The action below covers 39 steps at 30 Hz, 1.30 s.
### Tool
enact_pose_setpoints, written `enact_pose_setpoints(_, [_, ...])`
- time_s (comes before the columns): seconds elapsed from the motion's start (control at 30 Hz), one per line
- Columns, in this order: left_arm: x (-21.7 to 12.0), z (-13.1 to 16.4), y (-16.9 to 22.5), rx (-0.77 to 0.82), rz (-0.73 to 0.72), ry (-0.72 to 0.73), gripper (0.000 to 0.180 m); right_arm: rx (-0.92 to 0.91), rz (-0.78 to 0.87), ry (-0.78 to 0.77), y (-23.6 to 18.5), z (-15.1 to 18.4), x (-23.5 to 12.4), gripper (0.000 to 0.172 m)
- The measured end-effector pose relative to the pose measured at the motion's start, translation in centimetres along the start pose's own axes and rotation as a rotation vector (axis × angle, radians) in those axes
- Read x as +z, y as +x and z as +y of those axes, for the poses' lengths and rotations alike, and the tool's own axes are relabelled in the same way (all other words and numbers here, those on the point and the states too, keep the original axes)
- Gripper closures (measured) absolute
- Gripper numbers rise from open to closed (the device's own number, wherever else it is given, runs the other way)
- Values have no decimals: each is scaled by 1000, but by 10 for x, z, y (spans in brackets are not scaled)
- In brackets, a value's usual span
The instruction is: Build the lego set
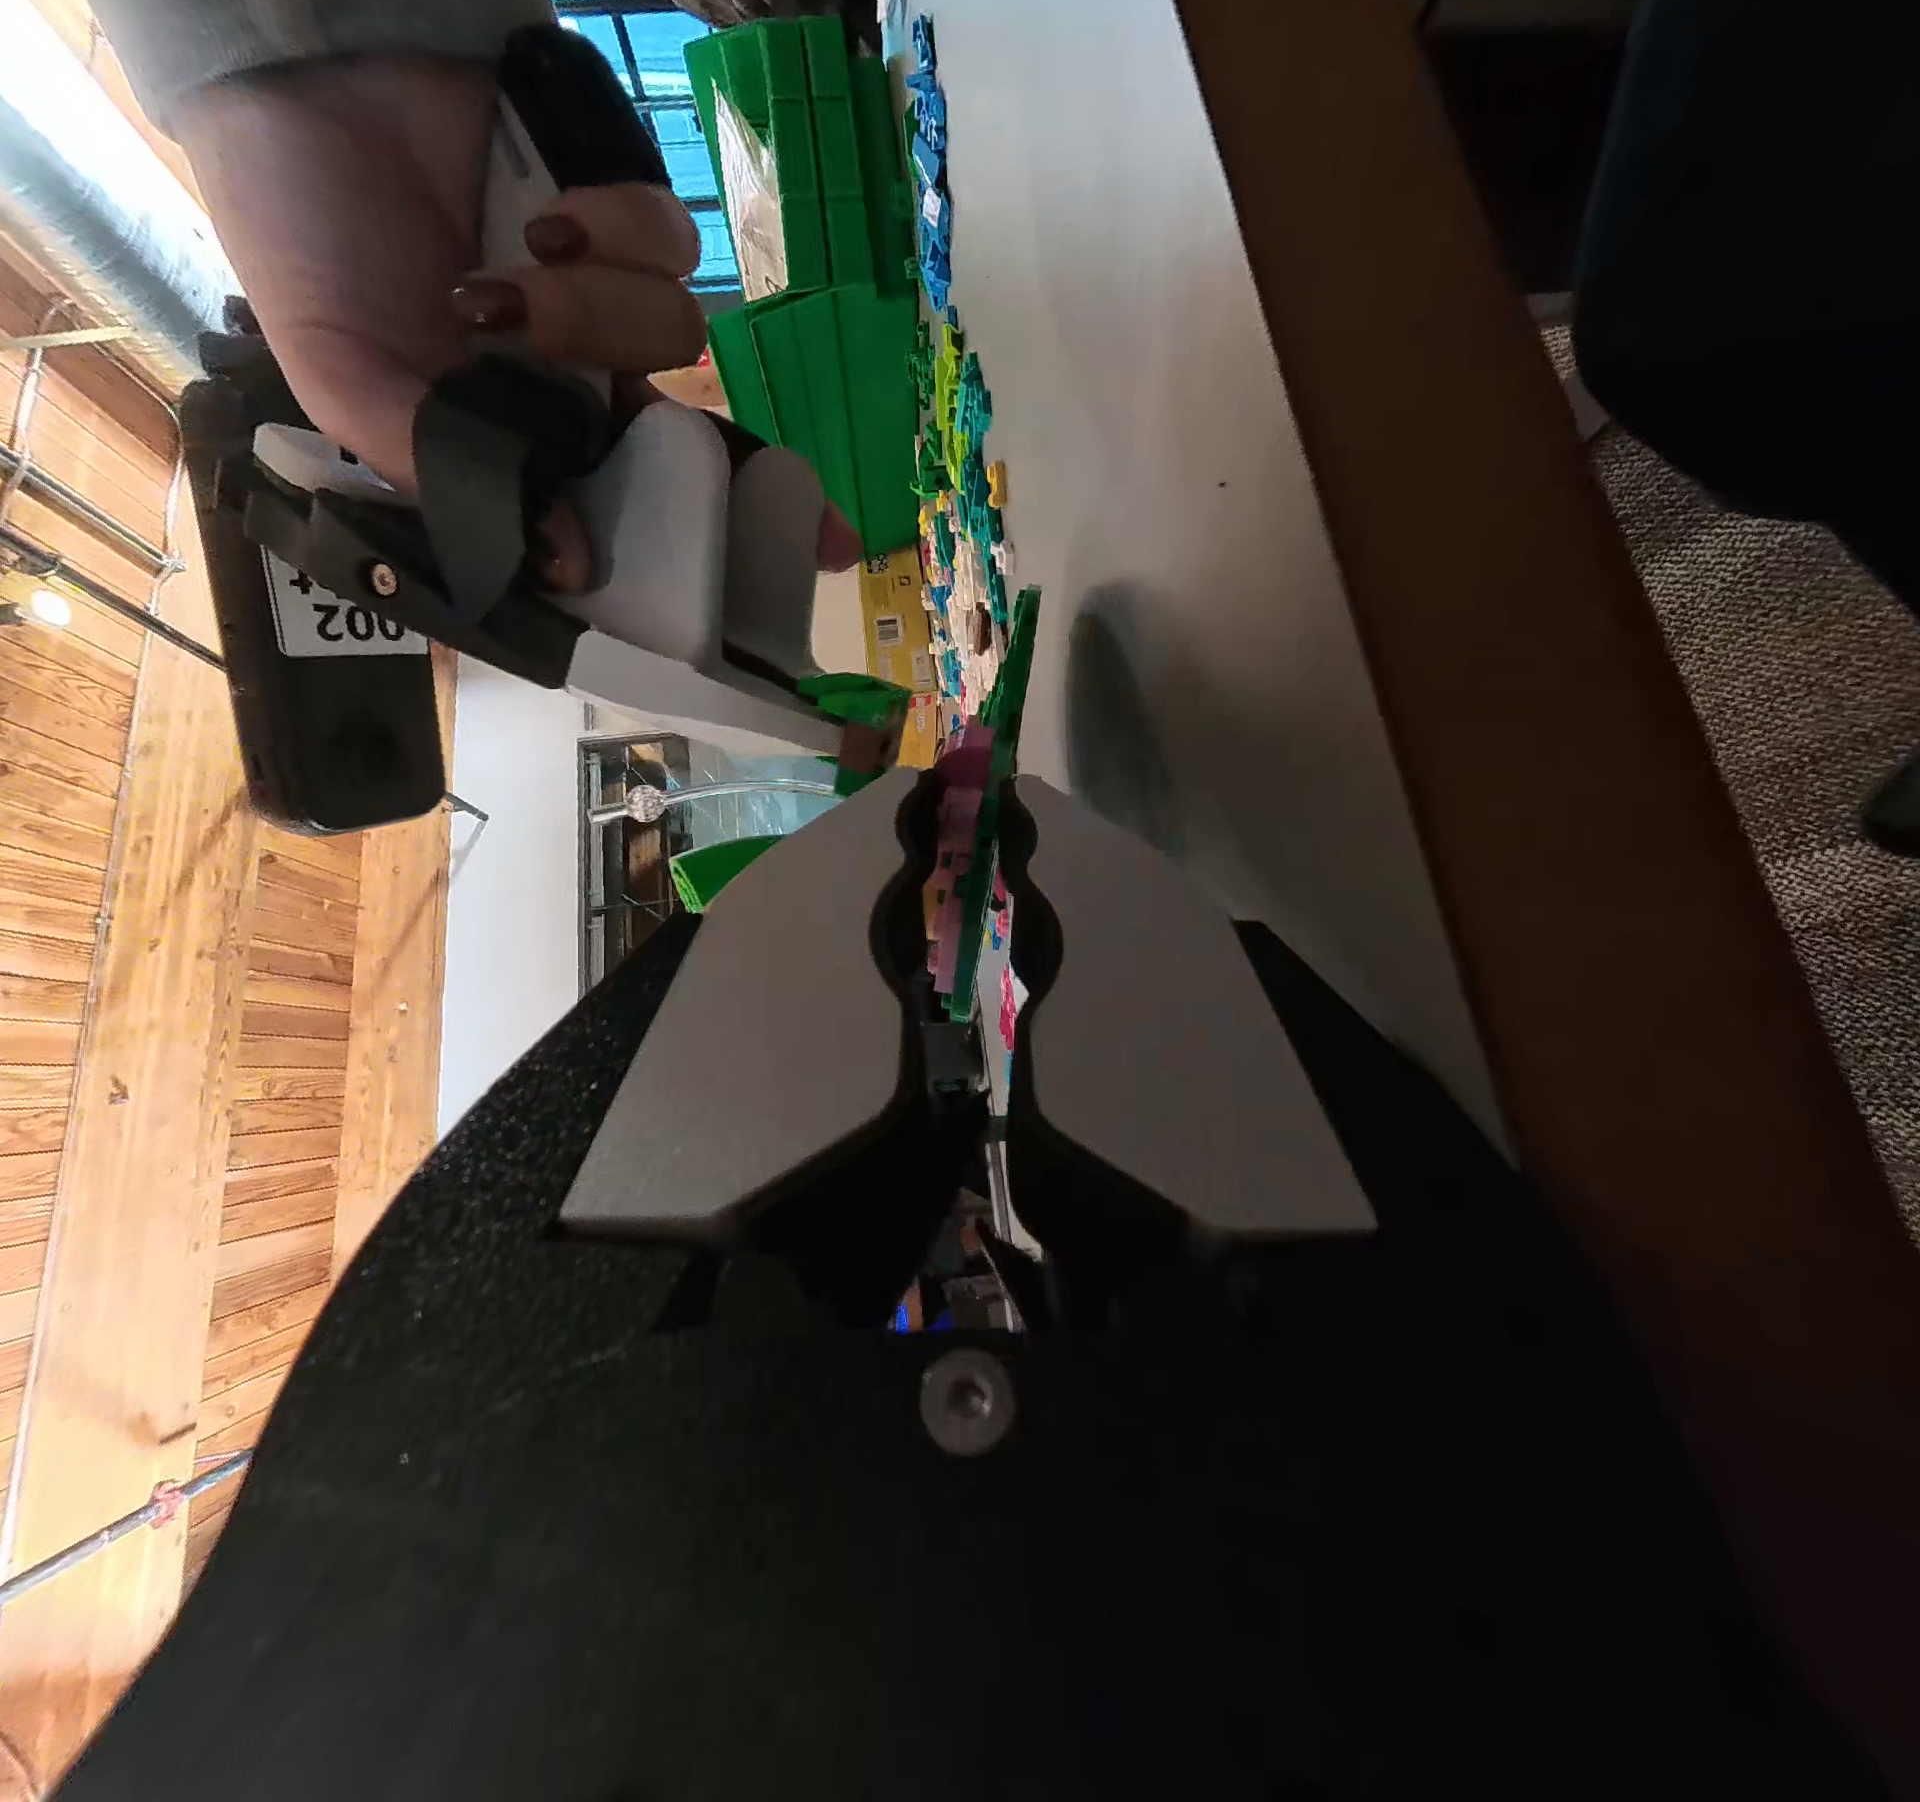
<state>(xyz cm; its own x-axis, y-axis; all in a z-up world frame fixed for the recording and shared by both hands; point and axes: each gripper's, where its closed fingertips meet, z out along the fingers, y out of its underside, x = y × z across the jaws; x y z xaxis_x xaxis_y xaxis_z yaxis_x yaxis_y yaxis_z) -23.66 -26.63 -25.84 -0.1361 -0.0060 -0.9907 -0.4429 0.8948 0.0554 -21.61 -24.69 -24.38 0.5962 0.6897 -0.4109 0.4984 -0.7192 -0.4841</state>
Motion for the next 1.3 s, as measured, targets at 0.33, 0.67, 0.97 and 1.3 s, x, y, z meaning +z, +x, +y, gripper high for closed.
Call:
enact_pose_setpoints(0.33, [5, 2, -5, 53, -40, -19, 170, 36, 18, -6, 3, 0, 0, 165])
enact_pose_setpoints(0.67, [10, 1, -6, 97, -46, -12, 170, 6, 74, -31, 7, 1, -1, 166])
enact_pose_setpoints(0.97, [10, 0, -7, 120, -56, -7, 170, 3, 62, -67, 6, 1, -5, 166])
enact_pose_setpoints(1.3, [10, 0, -7, 116, -54, -10, 170, -4, 75, -101, 8, 7, -4, 166])
